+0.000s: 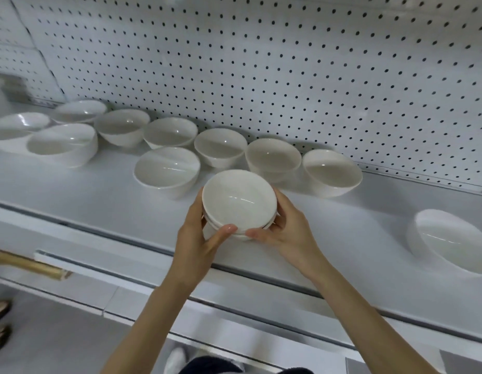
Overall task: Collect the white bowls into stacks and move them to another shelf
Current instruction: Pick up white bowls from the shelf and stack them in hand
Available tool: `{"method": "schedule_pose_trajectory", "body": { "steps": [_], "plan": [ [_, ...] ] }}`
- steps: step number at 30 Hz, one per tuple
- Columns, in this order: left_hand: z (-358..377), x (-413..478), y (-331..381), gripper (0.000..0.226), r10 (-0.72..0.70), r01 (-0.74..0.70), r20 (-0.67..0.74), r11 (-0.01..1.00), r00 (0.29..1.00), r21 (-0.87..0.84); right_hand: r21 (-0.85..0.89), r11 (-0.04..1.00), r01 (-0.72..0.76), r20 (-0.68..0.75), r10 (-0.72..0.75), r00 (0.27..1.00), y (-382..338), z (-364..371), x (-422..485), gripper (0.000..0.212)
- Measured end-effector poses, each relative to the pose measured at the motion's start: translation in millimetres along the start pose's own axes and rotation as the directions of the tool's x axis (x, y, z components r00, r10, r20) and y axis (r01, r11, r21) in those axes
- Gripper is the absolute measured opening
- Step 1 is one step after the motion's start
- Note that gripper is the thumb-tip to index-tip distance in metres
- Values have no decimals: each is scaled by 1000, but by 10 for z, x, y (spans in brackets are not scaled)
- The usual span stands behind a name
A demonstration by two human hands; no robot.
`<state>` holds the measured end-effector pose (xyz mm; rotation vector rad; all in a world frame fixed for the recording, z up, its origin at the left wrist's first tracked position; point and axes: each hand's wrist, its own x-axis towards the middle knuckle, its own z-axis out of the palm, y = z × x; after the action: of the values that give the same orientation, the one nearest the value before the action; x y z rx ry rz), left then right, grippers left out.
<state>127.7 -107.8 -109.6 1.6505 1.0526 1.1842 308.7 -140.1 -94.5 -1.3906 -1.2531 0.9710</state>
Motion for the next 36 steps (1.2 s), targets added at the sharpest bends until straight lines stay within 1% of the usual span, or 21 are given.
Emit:
{"method": "schedule_pose_trajectory", "body": {
  "steps": [7, 12, 16, 19, 21, 22, 24, 25, 26, 28, 30, 33, 36],
  "plan": [
    [-178, -3, -75, 81, -27, 27, -33, 999, 999, -27, 28, 1000, -1, 47, 0, 999, 2, 214, 95, 97],
    [-234, 30, -52, 75, -48, 47, -31, 998, 998, -43, 24, 1000, 18, 56, -19, 998, -15, 269, 144, 98],
    [-226, 48, -131, 84, -40, 39, -24, 998, 999, -46, 19, 1000, 2, 66, -3, 998, -8, 267, 139, 99],
    [-212, 38, -178, 86, -28, 27, -10, 996, 1000, -89, 25, 999, -22, 113, 19, 993, -13, 239, 121, 98],
    [-198, 32, -164, 82, -27, 24, -25, 991, 999, -130, 73, 994, -78, 142, 67, 988, -24, 183, 119, 87],
    [-188, 30, -141, 77, -30, 23, -42, 988, 999, -151, 101, 987, -125, 121, 113, 986, -36, 146, 123, 80],
    [-173, 37, -92, 63, -52, 34, -87, 981, 995, -190, 187, 952, -242, -6, 248, 969, -13, 52, 174, 61],
    [-166, 49, -77, 53, -76, 51, -114, 977, 991, -208, 268, 918, -294, -60, 320, 946, 10, 2, 220, 56],
    [-163, 71, -70, 44, -110, 76, -140, 971, 984, -228, 350, 876, -332, -85, 382, 920, 25, -39, 279, 54],
    [-157, 131, -67, 35, -177, 131, -159, 955, 971, -265, 445, 817, -367, -87, 447, 890, 37, -101, 424, 55],
    [-137, 181, -48, 35, -217, 175, -138, 948, 966, -267, 471, 802, -368, -90, 458, 884, 22, -132, 578, 59],
    [-103, 187, -15, 41, -231, 197, -106, 945, 967, -260, 501, 790, -352, -117, 465, 877, -14, -126, 782, 59],
    [-95, 177, -16, 39, -245, 215, -89, 940, 965, -264, 529, 777, -342, -142, 478, 867, -2, -114, 913, 61]
  ]
}}
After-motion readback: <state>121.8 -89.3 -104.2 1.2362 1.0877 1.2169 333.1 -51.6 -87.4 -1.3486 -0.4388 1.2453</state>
